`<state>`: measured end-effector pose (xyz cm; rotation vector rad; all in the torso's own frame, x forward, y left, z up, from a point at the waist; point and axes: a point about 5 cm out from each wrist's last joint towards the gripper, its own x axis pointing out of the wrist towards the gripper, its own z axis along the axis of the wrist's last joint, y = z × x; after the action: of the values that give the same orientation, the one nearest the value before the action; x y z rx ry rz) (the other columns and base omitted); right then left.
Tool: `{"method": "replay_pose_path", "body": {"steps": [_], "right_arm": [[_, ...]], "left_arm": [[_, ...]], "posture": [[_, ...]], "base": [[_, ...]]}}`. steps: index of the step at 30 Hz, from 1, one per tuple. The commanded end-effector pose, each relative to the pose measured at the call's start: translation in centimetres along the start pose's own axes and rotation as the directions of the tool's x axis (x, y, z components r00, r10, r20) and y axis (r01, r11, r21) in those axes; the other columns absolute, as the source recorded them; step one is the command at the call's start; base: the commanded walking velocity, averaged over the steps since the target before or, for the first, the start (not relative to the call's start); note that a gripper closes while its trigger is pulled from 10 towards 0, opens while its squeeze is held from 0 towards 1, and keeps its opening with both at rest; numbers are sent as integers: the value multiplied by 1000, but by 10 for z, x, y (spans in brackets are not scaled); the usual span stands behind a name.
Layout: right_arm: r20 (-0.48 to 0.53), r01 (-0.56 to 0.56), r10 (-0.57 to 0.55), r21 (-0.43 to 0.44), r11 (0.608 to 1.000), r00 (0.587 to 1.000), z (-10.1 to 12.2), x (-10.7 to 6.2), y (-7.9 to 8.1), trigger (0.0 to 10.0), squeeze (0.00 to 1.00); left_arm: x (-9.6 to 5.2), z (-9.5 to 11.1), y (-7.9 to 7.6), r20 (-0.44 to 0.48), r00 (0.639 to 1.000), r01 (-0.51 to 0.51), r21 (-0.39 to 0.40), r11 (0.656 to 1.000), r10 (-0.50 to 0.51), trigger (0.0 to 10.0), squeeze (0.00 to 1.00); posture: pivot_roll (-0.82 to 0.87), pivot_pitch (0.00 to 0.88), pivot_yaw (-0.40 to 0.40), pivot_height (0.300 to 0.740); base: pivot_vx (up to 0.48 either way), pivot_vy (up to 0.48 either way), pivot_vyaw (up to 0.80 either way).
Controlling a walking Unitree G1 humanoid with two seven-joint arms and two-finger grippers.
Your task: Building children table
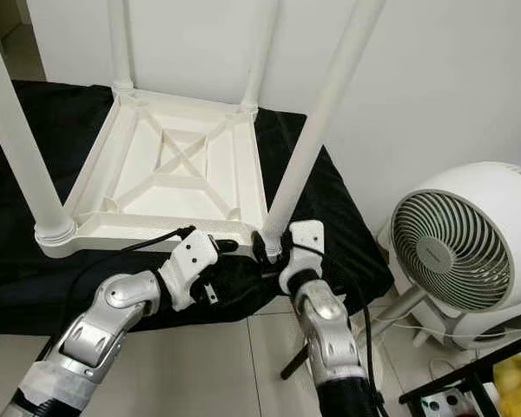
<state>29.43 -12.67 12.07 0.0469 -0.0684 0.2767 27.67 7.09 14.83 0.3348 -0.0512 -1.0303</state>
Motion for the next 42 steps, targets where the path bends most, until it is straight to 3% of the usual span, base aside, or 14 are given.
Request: {"method": "replay_pose_path", "body": {"steps": [1,8,12,13,15,18,19,20,21,26,27,28,34,42], "right_arm": [[13,12,-12,-16,1000,1000,0,-8,-7,10000,0],[19,9,-9,2,1000,1000,1,-10,-10,10000,0],[21,13,-13,0,1000,1000,2,-9,-10,10000,0],[16,13,-13,-9,1000,1000,-1,-10,-9,10000,0],[6,11,-11,-22,1000,1000,-7,-15,-8,10000,0],[-3,16,-16,-14,1000,1000,-10,-19,-10,10000,0],[-3,16,-16,-14,1000,1000,-10,-19,-10,10000,0],[-4,23,-23,-8,1000,1000,-11,-21,-11,10000,369],[1,22,-22,9,1000,1000,-11,-23,-12,10000,1000],[10,35,-35,13,999,999,-10,-24,-14,10000,1000],[13,38,-38,5,999,999,-9,-23,-14,10000,816],[18,33,-33,6,999,999,-8,-21,-13,10000,0],[29,18,-18,33,999,999,-6,-15,-11,10000,0],[79,39,-40,17,999,996,11,19,-20,10000,0]], "left_arm": [[1,-2,6,-5,994,-111,-1,994,111,10000,0],[-2,0,22,10,970,-243,-1,970,243,10000,0],[-3,0,24,9,965,-263,2,965,263,10000,0],[-9,-2,40,-6,922,-387,-22,922,387,10000,0],[-17,-6,54,-26,870,-493,-48,869,492,10000,0],[-24,-11,64,-56,824,-567,-50,822,564,10000,0],[-24,-11,64,-56,824,-567,-50,822,564,10000,0],[-27,-14,68,-73,799,-601,-42,798,597,10000,0],[-30,-17,72,-89,775,-630,-27,776,626,10000,0],[-33,-19,73,-91,769,-637,-35,770,632,10000,0],[-33,-19,73,-95,774,-631,-32,775,626,10000,0],[-33,-20,73,-93,779,-625,-29,780,621,10000,0],[-32,-20,72,-90,790,-610,-23,792,606,10000,0],[-24,-17,67,-79,805,-589,10,808,588,10000,0]], "posture": [[-15,0,-184,740],[-18,0,-181,740],[-18,0,-181,740],[-11,0,-179,740],[-11,0,-179,740],[-8,0,-181,740],[-8,0,-181,740],[-7,0,-182,740],[-8,0,-182,740],[-8,0,-184,740],[-8,0,-184,740],[-10,0,-183,740],[-10,0,-183,740],[-1,0,-184,740]], "base": [[0,0,0],[0,0,0],[0,0,0],[0,0,0],[0,0,0],[0,0,0],[0,0,0],[0,0,0],[0,0,0],[0,0,0],[0,0,0],[0,0,0],[0,0,0],[0,0,0]]}}
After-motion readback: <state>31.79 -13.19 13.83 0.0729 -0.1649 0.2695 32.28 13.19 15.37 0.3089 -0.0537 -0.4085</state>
